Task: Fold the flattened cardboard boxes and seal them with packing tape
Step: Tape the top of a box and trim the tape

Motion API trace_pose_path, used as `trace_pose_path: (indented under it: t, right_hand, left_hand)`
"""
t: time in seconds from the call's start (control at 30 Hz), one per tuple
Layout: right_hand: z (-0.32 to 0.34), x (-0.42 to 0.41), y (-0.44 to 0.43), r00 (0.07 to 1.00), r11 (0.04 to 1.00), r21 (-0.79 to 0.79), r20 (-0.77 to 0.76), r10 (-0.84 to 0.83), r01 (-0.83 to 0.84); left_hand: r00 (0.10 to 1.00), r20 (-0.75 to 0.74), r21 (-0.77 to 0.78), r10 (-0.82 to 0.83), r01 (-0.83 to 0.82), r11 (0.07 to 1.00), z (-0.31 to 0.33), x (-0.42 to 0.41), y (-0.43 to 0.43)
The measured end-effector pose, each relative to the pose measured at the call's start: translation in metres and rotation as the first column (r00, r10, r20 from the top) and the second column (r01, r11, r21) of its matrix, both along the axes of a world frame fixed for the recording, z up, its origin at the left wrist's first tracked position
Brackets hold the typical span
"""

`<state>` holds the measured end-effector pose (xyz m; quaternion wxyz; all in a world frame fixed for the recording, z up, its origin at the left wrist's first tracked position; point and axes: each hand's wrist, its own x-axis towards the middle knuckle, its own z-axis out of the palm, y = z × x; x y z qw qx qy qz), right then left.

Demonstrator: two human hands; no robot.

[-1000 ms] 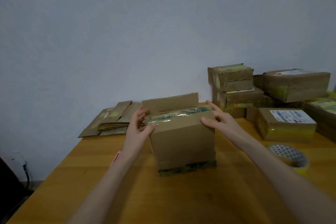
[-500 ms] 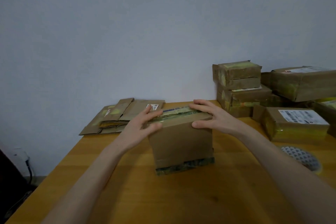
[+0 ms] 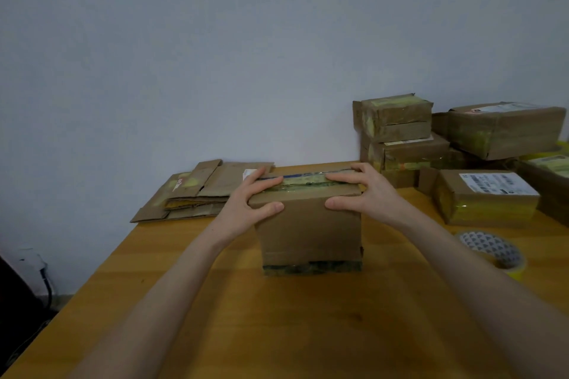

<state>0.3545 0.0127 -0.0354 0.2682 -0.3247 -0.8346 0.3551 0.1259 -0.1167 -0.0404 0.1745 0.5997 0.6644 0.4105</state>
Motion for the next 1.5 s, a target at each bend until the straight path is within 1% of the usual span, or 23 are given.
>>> trace_pose_path:
  t: [0.07,0.2,0.43,0.53,0.63,0.73,0.8,0.83,0.87,0.9,0.93,0.97,1.0,1.03,1.07,1.13,1.17,1.2,1.27,1.3,1.37,1.4,1.5]
  right_hand:
    - [-0.004,-0.001,0.000,1.000,1.000,-0.002,-0.018,-0.014,0.014]
    - [-0.008,-0.010,-0.005,0.997,0.999,-0.005,-0.053,-0.047,0.047]
    - [-0.017,-0.014,-0.015,0.991,0.997,0.018,-0.116,-0.073,0.075]
    - [-0.034,-0.013,-0.024,0.991,0.995,-0.007,-0.091,-0.098,0.098]
    - [-0.053,-0.009,-0.032,0.984,0.989,-0.055,-0.106,-0.143,0.138]
    - [-0.040,-0.011,-0.030,0.993,0.993,-0.016,0.019,-0.115,0.115]
    - [-0.033,-0.010,-0.026,0.994,0.995,-0.007,0.053,-0.097,0.098]
    - [-0.033,-0.010,-0.023,0.993,0.995,-0.002,0.062,-0.096,0.096]
    - [-0.034,-0.010,-0.021,0.992,0.995,0.003,0.074,-0.100,0.100]
    - [-0.036,-0.011,-0.018,0.990,0.995,0.009,0.093,-0.104,0.104]
    - [-0.038,-0.013,-0.016,0.988,0.994,0.018,0.114,-0.108,0.106]
    - [-0.039,-0.016,-0.014,0.985,0.994,0.019,0.130,-0.113,0.111]
    - [-0.039,-0.019,-0.012,0.983,0.993,0.012,0.140,-0.117,0.117]
    - [-0.039,-0.022,-0.009,0.982,0.993,0.002,0.147,-0.119,0.120]
    - [-0.039,-0.023,-0.007,0.981,0.993,-0.008,0.152,-0.116,0.118]
    - [-0.038,-0.025,-0.004,0.980,0.993,-0.018,0.167,-0.108,0.113]
    - [-0.038,-0.025,-0.004,0.978,0.994,-0.019,0.183,-0.104,0.109]
    - [-0.038,-0.025,-0.004,0.973,0.995,-0.009,0.207,-0.099,0.103]
    - [-0.039,-0.023,-0.004,0.962,0.996,0.021,0.257,-0.088,0.085]
    - [-0.040,-0.019,-0.005,0.964,0.995,0.028,0.247,-0.103,0.099]
    - [-0.038,-0.005,-0.006,0.957,0.976,0.054,0.192,-0.219,0.212]
    - [-0.035,0.006,-0.006,0.937,0.954,0.097,0.182,-0.297,0.283]
    - [-0.025,0.050,-0.005,0.836,0.878,0.229,0.278,-0.474,0.421]
  left_hand:
    - [1.000,0.021,0.015,0.004,-0.004,1.000,-0.005,0.001,0.003]
    - [0.998,0.064,-0.017,0.025,-0.024,1.000,-0.001,-0.005,0.003]
    - [0.995,0.083,-0.017,0.062,-0.061,0.998,-0.002,0.001,-0.006]
    - [0.989,0.129,-0.009,0.072,-0.072,0.997,-0.005,0.004,-0.012]
    - [0.982,0.178,-0.036,0.066,-0.060,0.998,-0.009,0.016,-0.012]
    - [0.977,0.175,-0.090,0.124,-0.109,0.990,-0.017,0.016,-0.010]
    - [0.983,0.105,-0.098,0.153,-0.143,0.985,-0.022,0.012,-0.009]
    - [0.985,0.046,-0.102,0.165,-0.159,0.982,-0.024,0.012,-0.007]
    - [0.982,-0.036,-0.110,0.185,-0.187,0.976,-0.024,0.013,-0.003]
    - [0.964,-0.153,-0.124,0.216,-0.236,0.964,-0.024,0.015,0.002]
    - [0.915,-0.314,-0.135,0.254,-0.307,0.942,-0.022,0.018,0.006]
    - [0.825,-0.495,-0.113,0.274,-0.374,0.921,-0.020,0.021,0.011]
    - [0.721,-0.639,-0.068,0.268,-0.399,0.914,-0.018,0.024,0.016]
    - [0.648,-0.726,-0.035,0.231,-0.371,0.928,-0.015,0.028,0.021]
    - [0.624,-0.763,-0.040,0.168,-0.306,0.951,-0.013,0.033,0.027]
    - [0.650,-0.760,-0.133,0.011,-0.172,0.976,-0.011,0.049,0.039]
    - [0.651,-0.758,-0.185,-0.050,-0.141,0.972,-0.012,0.056,0.043]
    - [0.632,-0.770,-0.219,-0.084,-0.139,0.966,-0.014,0.061,0.046]
    - [0.592,-0.801,-0.228,-0.087,-0.168,0.959,-0.018,0.064,0.050]
    - [0.579,-0.811,-0.223,-0.080,-0.180,0.958,-0.019,0.062,0.051]
    - [0.546,-0.835,-0.212,-0.074,-0.195,0.958,-0.020,0.059,0.051]
    - [0.539,-0.840,-0.203,-0.066,-0.197,0.959,-0.020,0.059,0.052]
    - [0.558,-0.830,-0.150,-0.024,-0.182,0.972,-0.020,0.066,0.051]
